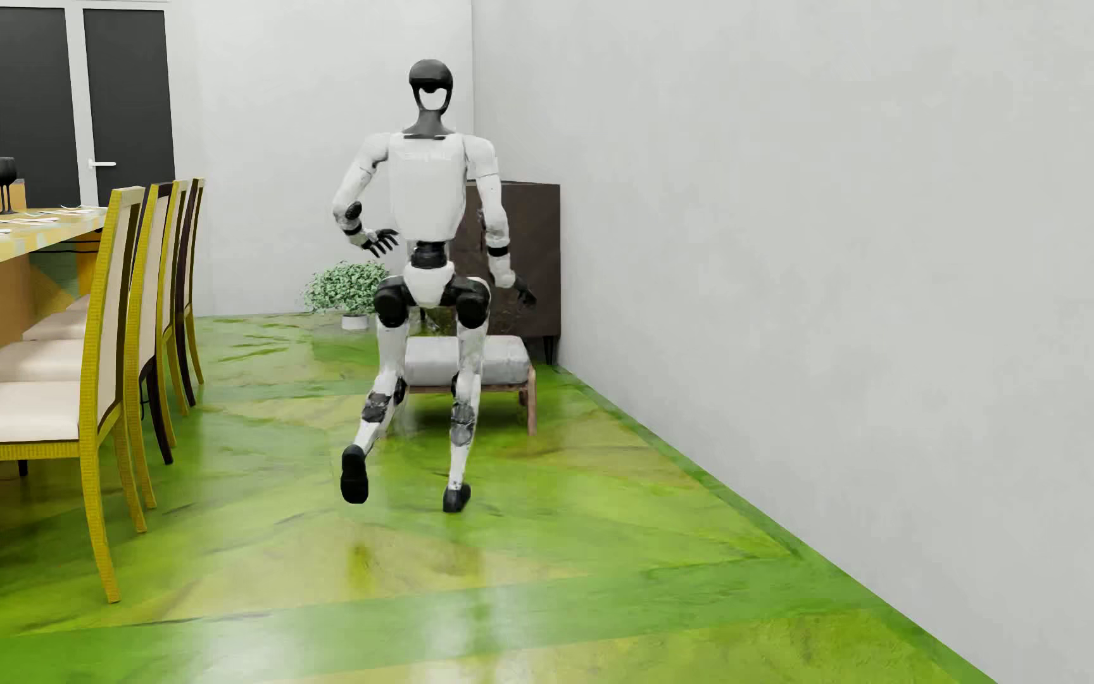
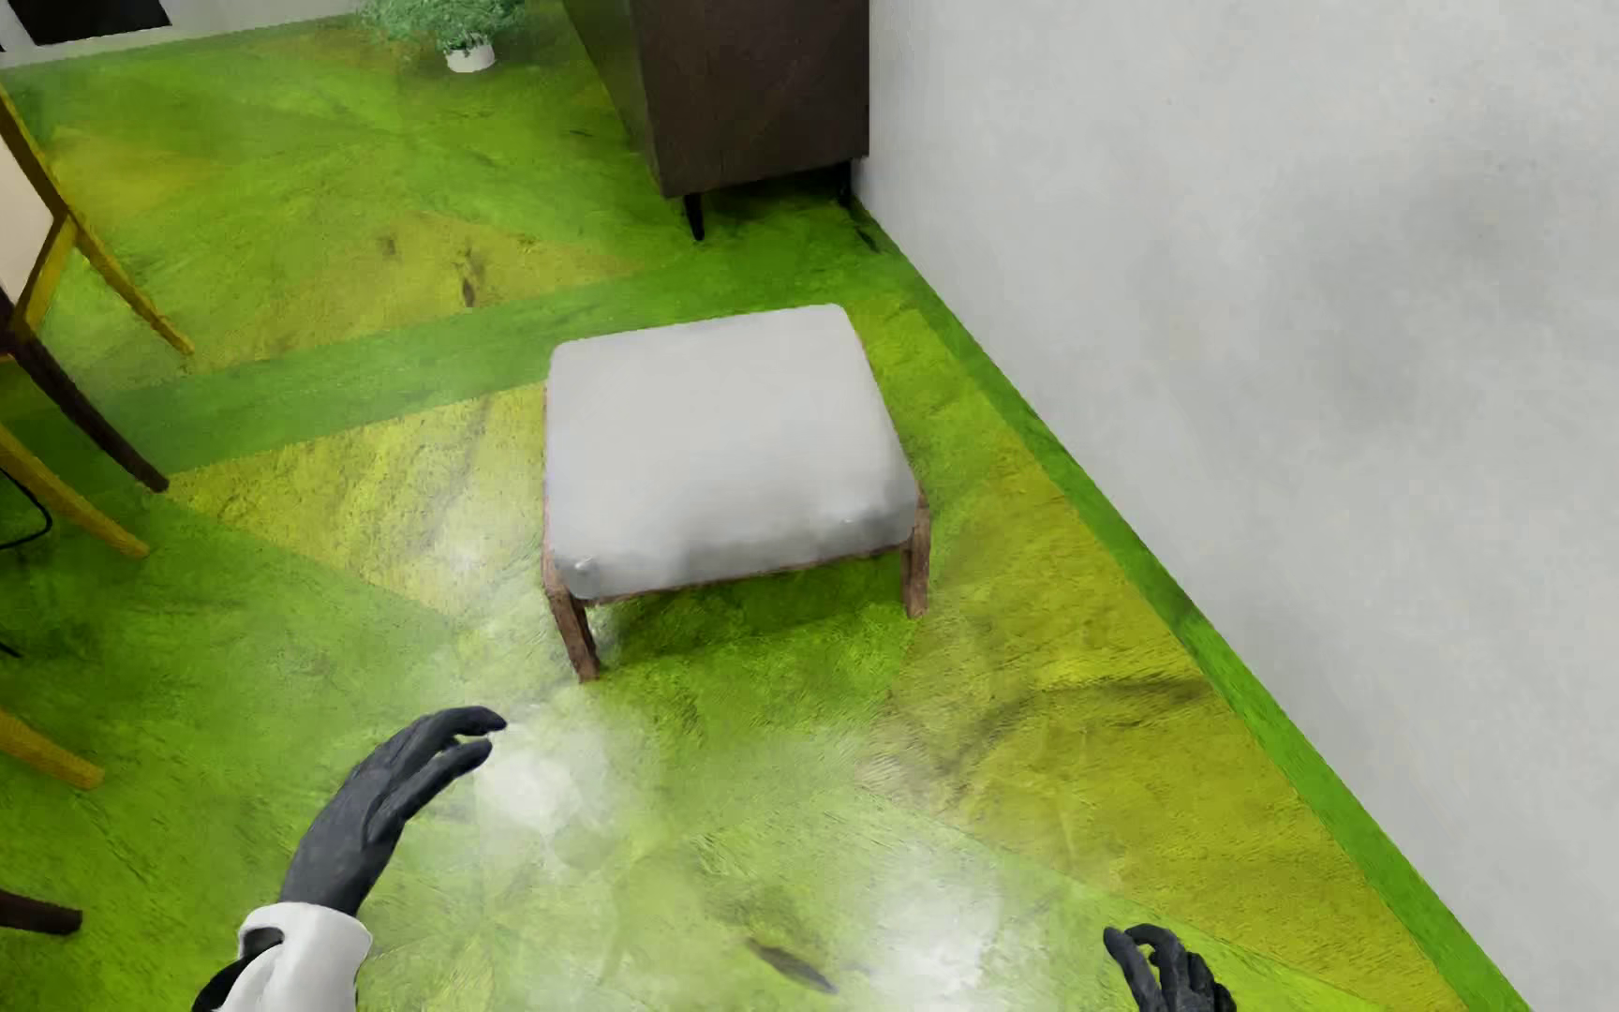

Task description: Sit down on the chair

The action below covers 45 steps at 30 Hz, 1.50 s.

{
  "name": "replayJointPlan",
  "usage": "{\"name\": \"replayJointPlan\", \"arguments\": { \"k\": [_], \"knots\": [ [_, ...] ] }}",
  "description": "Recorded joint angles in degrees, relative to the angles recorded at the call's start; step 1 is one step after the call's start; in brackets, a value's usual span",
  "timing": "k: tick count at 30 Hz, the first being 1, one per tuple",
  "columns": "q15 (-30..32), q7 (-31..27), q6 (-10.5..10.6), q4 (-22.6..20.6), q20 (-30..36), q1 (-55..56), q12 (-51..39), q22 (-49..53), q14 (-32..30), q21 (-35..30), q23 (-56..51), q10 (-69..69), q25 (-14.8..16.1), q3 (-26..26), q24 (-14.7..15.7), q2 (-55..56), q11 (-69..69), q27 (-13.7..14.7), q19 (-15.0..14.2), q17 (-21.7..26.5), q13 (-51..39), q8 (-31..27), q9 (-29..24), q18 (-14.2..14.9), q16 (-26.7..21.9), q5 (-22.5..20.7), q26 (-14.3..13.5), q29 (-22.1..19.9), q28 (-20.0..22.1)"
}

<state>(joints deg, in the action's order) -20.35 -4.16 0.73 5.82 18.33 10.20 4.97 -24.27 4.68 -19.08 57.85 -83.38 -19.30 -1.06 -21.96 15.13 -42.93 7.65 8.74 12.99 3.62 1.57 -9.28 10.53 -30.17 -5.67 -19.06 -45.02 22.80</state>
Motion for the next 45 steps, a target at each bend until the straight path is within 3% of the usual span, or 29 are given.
{"name": "replayJointPlan", "arguments": {
  "k": [1,2,3,4,5,6,7,8,10,11,12,13,14,16,18,20,22,23,24,26,27,30,32,34,38,41,43,44,45],
  "knots": [
    [-0.99,-1.14,-0.05,-0.75,0.27,5.89,0.44,-0.86,1.53,-0.34,-7.16,-1.08,2.59,0.95,0.78,-3.57,1.62,-0.94,0.81,-0.12,-1.19,-3.46,-1.39,-0.63,0.61,-1.27,0.32,4.53,-1.86],
    [-3.07,-1.85,-0.65,-1.48,-0.80,10.68,1.64,-1.69,2.38,-2.11,-10.92,1.80,1.96,2.13,2.57,-6.92,2.85,0.70,1.01,0.15,-1.59,-4.77,-1.54,-1.03,1.23,-1.90,0.65,5.53,-1.35],
    [-5.11,-3.23,-1.01,-2.80,-2.16,13.99,2.02,-1.94,4.08,-1.58,-14.38,7.47,-0.27,2.80,3.07,-10.65,4.40,2.27,1.12,1.09,-3.35,-6.67,-2.06,-1.87,1.67,-2.05,1.33,11.99,0.13],
    [-7.18,-4.66,-1.35,-3.99,-3.30,15.93,2.57,-1.58,4.08,-2.04,-16.60,15.79,-3.51,3.93,2.21,-13.16,4.55,2.81,-1.07,1.78,-3.88,-7.73,-2.53,-1.65,2.05,-0.49,0.23,13.96,1.93],
    [-7.86,-6.68,-1.18,-3.72,-5.02,16.52,2.62,-0.75,1.19,-3.57,-19.15,27.51,-4.98,4.75,1.33,-14.73,4.90,3.92,-2.50,2.59,-5.45,-9.92,-3.31,-1.10,2.83,0.64,3.51,17.64,2.50],
    [-9.50,-8.78,-1.08,-3.07,-6.50,17.09,3.20,0.15,-3.12,-4.69,-22.12,39.27,-5.88,5.53,-1.08,-13.48,0.72,4.45,-5.39,3.89,-6.32,-11.12,-3.48,-0.19,2.66,2.81,3.44,20.77,2.38],
    [-10.71,-11.16,1.38,-0.98,-10.79,16.78,5.67,2.49,-9.61,-11.00,-22.82,52.01,-5.11,3.77,-2.62,-10.70,-4.30,4.33,-8.17,4.80,-6.47,-12.65,-2.95,0.14,3.41,3.60,5.54,16.13,0.76],
    [-11.01,-12.56,2.00,2.10,-12.70,14.10,7.89,3.25,-16.33,-12.53,-25.22,60.62,-5.91,3.32,-3.79,-10.36,-6.93,6.14,-10.73,4.60,-6.31,-13.81,-4.36,-0.14,2.89,4.86,6.18,17.98,1.35],
    [-11.00,-13.81,3.36,6.53,-14.60,11.38,10.09,2.67,-15.18,-14.09,-28.24,57.68,-3.60,3.35,-4.04,-7.10,-13.99,5.06,-14.13,4.78,-5.65,-19.83,-8.89,10.19,1.38,6.90,5.66,8.48,1.07],
    [-10.26,-13.17,5.68,5.00,-11.73,11.22,10.35,1.52,-9.21,-8.78,-29.03,52.81,-4.48,3.47,-5.99,-6.32,-15.47,4.35,-16.19,6.41,-3.45,-19.65,-9.34,12.14,0.80,10.37,4.59,6.72,-3.09],
    [-9.09,-6.51,6.04,2.88,-10.05,10.94,10.19,-1.80,-3.28,-6.63,-28.55,49.24,-5.00,1.10,-5.75,-2.38,-20.53,3.45,-13.08,6.54,-2.73,-18.77,-9.88,6.64,-0.81,11.98,3.61,5.38,-4.70],
    [-7.74,-7.47,5.64,-0.12,-4.37,14.58,6.74,-6.69,-0.87,-4.09,-24.00,42.70,-3.56,1.08,-6.39,2.93,-27.37,-0.83,-5.60,5.22,-3.74,-20.01,-10.74,5.02,-3.32,11.68,3.32,2.19,-8.66],
    [-10.50,-9.57,4.84,-3.51,3.29,14.91,1.40,-13.07,3.62,-1.99,-20.98,39.13,-1.84,1.60,-7.88,3.78,-31.94,-4.93,-1.84,4.12,-5.36,-20.82,-14.17,4.92,-4.89,11.61,3.47,-4.09,-7.01],
    [-10.65,-6.09,4.13,-5.35,5.53,13.04,-2.73,-19.83,6.57,-2.24,-19.49,40.13,2.62,1.47,-7.88,9.13,-38.24,-4.68,-8.28,3.04,-4.43,-17.05,-16.09,-0.14,-5.25,11.54,7.40,-5.74,-13.86],
    [-10.16,-3.75,2.59,-6.03,1.12,13.60,-5.30,-21.56,10.17,-3.29,-20.93,38.26,0.32,2.47,-7.94,6.49,-35.61,-1.84,-8.59,6.85,-4.63,-10.50,-18.19,-0.55,-3.07,14.18,8.60,-0.18,-13.13],
    [-8.64,-0.38,2.56,-6.33,-1.13,18.70,-9.53,-25.48,14.96,-5.59,-23.11,31.11,-2.84,5.25,-8.64,3.52,-26.88,-0.50,-5.29,14.57,-8.07,-0.92,-20.35,0.17,1.33,18.22,8.48,2.73,-3.57],
    [-14.82,3.71,1.40,-0.94,-9.18,24.60,-12.17,-28.19,22.40,-21.25,-23.40,20.15,-1.91,5.79,-7.90,11.69,-29.79,0.35,1.34,21.23,-18.95,-1.73,-23.81,2.60,5.80,18.91,8.87,0.82,-7.72],
    [-18.98,4.78,1.71,2.70,-14.50,27.50,-14.04,-28.74,25.86,-30.11,-23.30,14.01,-0.96,5.13,-7.18,18.13,-35.11,1.24,-0.28,23.55,-27.14,-5.12,-26.59,4.04,7.92,18.70,8.01,1.52,-11.27],
    [-21.62,4.64,2.27,7.65,-17.97,32.11,-15.19,-28.80,29.15,-36.59,-22.83,6.32,-2.14,5.03,-3.96,24.97,-39.82,1.84,-0.09,23.68,-35.68,-8.27,-29.13,5.78,10.85,16.37,5.78,1.53,-8.57],
    [-22.90,2.29,3.88,11.95,-18.33,43.38,-15.78,-22.91,32.59,-45.76,-25.42,-9.29,-2.09,2.54,3.11,38.81,-51.45,-0.52,-1.25,22.93,-58.88,-11.95,-33.75,6.31,13.11,13.23,9.82,3.50,11.31],
    [-23.20,0.06,4.01,14.75,-16.74,47.40,-15.39,-19.69,33.79,-49.58,-25.58,-16.43,-1.84,1.23,4.81,44.12,-56.52,-0.13,-3.21,21.26,-75.42,-14.20,-36.31,7.77,12.18,11.36,9.18,3.89,17.25],
    [-23.96,-2.63,4.08,18.53,-15.68,55.88,-15.81,-10.31,37.21,-51.14,-27.57,-33.10,-2.65,-0.12,1.34,57.94,-70.92,-0.89,-5.85,21.37,-104.77,-17.45,-40.96,7.78,6.44,8.82,5.45,4.48,15.72],
    [-23.54,-5.61,5.07,19.91,-15.66,60.25,-16.97,-3.99,38.41,-51.66,-29.93,-41.28,-3.37,-0.67,1.59,63.76,-77.37,-0.97,-9.94,22.29,-117.43,-19.19,-43.14,7.09,2.27,8.74,6.76,3.61,23.45],
    [-22.82,-6.75,5.17,19.76,-14.95,61.14,-17.99,1.05,38.98,-51.42,-33.02,-46.42,-4.27,-1.10,1.65,66.61,-81.61,-0.63,-12.39,23.85,-115.66,-19.85,-43.71,5.69,-0.84,8.81,6.17,3.82,27.44],
    [-21.19,-8.64,5.11,19.23,-11.60,59.04,-19.12,9.81,34.59,-41.62,-42.67,-51.45,-6.99,-0.64,-2.26,62.43,-85.17,0.89,-15.07,25.35,-81.65,-20.77,-43.31,6.10,-2.93,10.82,8.63,4.86,26.37],
    [-21.78,-9.52,5.79,18.20,-8.03,56.79,-19.67,13.99,28.42,-26.59,-52.53,-52.62,-10.86,0.34,-7.23,55.36,-84.51,1.37,-15.92,23.75,-47.68,-20.53,-41.76,8.53,-1.59,13.64,8.97,5.08,17.78],
    [-21.82,-13.50,5.90,16.53,-4.46,61.10,-20.37,18.45,22.07,-17.68,-62.12,-53.23,-12.84,1.07,-10.84,50.50,-83.90,0.86,-16.06,23.13,-37.71,-19.51,-41.13,7.49,-1.67,14.61,14.15,9.28,19.21],
    [-21.37,-14.11,5.53,14.10,-2.38,62.21,-20.82,21.08,22.13,-13.61,-64.85,-51.80,-14.68,1.46,-12.68,48.82,-83.76,3.76,-15.79,22.42,-32.62,-19.36,-40.51,6.98,-1.59,15.68,11.43,11.94,15.72],
    [-20.85,-14.55,5.18,11.69,-0.23,62.62,-21.27,23.42,20.19,-9.97,-67.23,-49.04,-16.23,1.94,-13.50,46.69,-83.25,3.04,-16.19,21.65,-26.53,-18.91,-39.93,10.04,-1.01,16.60,9.70,15.30,10.95]
  ]
}}
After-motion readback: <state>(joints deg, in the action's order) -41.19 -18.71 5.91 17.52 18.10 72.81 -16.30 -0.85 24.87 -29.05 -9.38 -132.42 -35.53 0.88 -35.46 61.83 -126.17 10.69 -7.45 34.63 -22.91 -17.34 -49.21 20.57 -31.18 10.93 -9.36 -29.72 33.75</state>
